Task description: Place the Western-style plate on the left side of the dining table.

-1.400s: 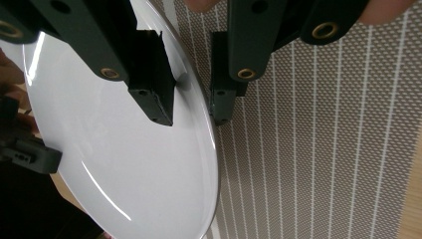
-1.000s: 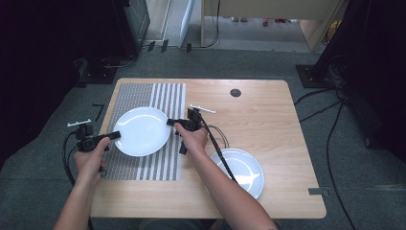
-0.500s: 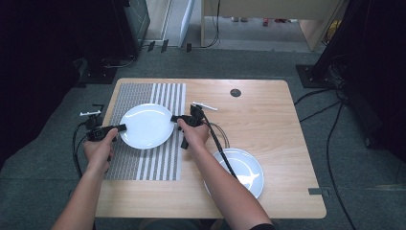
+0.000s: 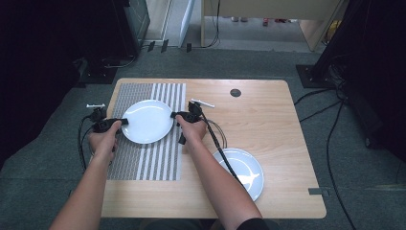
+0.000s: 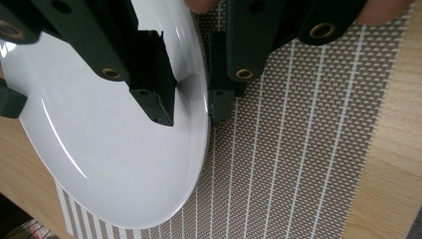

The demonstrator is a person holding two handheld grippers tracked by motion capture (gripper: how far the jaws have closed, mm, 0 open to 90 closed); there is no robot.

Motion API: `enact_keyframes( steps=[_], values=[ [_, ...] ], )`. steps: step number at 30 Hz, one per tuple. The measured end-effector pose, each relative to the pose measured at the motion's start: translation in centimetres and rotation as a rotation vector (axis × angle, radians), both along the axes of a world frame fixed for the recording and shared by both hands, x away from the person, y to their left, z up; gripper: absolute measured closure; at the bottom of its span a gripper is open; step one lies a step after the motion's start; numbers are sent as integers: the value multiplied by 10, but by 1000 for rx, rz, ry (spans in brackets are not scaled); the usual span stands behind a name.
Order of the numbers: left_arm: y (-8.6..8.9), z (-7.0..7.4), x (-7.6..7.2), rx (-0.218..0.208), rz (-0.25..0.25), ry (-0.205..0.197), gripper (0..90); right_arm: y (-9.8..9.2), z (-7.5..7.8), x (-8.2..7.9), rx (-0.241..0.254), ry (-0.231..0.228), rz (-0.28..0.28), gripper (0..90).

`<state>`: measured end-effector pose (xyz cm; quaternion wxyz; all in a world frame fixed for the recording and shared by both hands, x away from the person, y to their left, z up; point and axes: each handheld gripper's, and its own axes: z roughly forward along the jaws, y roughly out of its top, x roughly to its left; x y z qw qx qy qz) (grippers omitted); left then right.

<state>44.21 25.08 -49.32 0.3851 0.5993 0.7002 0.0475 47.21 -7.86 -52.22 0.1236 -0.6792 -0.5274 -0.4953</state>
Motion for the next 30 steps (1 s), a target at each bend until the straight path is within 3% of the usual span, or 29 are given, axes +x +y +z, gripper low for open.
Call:
enact_keyframes(
  steps=[5,6,7,8,10,17,21,26,30],
  values=[
    [-7,0,1,32,-26,-7,730,-5,-1,3,-27,1,1,877],
    [-11,1,2,67,-30,-11,725,-6,-3,4,-29,1,2,875],
    [-11,1,2,67,-30,-11,720,-6,-3,5,-30,3,2,872],
    [-15,1,3,110,-29,-11,719,-6,-4,5,-32,0,2,869],
    [-16,0,4,126,-16,-10,715,-4,-6,5,-37,-3,-1,865],
    [-15,0,4,130,6,-17,701,-3,-9,7,-31,-13,10,840],
    [-13,6,3,125,22,-59,673,-2,-8,8,-45,-48,44,792],
    [-8,10,-1,100,21,-94,605,-5,-6,8,-36,-56,64,734],
    [-6,15,-9,135,-3,-131,587,-7,2,6,-80,-106,89,679]
  ],
)
